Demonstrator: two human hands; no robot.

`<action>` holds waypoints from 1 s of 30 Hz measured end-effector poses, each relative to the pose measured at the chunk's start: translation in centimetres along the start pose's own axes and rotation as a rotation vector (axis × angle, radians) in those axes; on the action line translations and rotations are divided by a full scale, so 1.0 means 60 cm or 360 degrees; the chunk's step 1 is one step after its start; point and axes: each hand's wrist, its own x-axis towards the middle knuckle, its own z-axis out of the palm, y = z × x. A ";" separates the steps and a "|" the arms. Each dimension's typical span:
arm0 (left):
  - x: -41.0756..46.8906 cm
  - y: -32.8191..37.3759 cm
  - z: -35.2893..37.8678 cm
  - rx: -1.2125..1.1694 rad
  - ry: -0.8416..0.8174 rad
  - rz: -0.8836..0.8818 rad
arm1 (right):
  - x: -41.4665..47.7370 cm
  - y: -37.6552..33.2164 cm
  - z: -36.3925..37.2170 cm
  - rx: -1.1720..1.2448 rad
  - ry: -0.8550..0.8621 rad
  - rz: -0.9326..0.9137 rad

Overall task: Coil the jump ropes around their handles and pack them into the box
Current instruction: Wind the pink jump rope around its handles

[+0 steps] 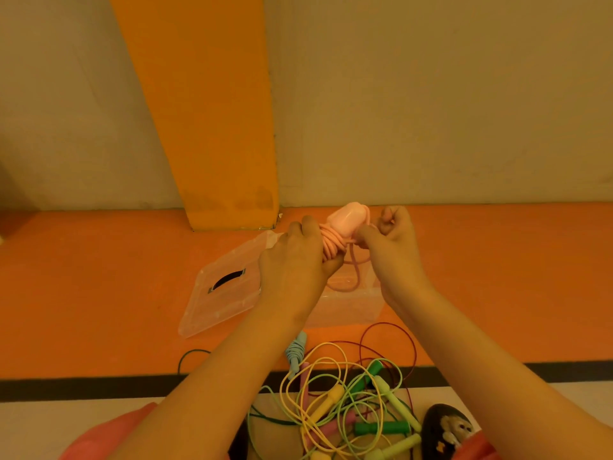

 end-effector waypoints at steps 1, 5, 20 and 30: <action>0.000 0.000 0.000 -0.0022 -0.0018 -0.0013 | 0.001 0.001 -0.001 -0.0015 0.0005 0.0019; 0.001 0.000 -0.002 -0.0144 -0.0068 -0.0043 | 0.002 -0.003 -0.005 0.0131 -0.0029 0.0101; -0.001 -0.005 0.006 -0.0499 -0.0112 -0.0012 | 0.001 -0.016 -0.024 0.0268 -0.0367 -0.0043; -0.014 -0.001 -0.004 -0.0278 0.0031 0.0077 | -0.010 -0.023 -0.030 -0.0289 -0.0302 -0.0319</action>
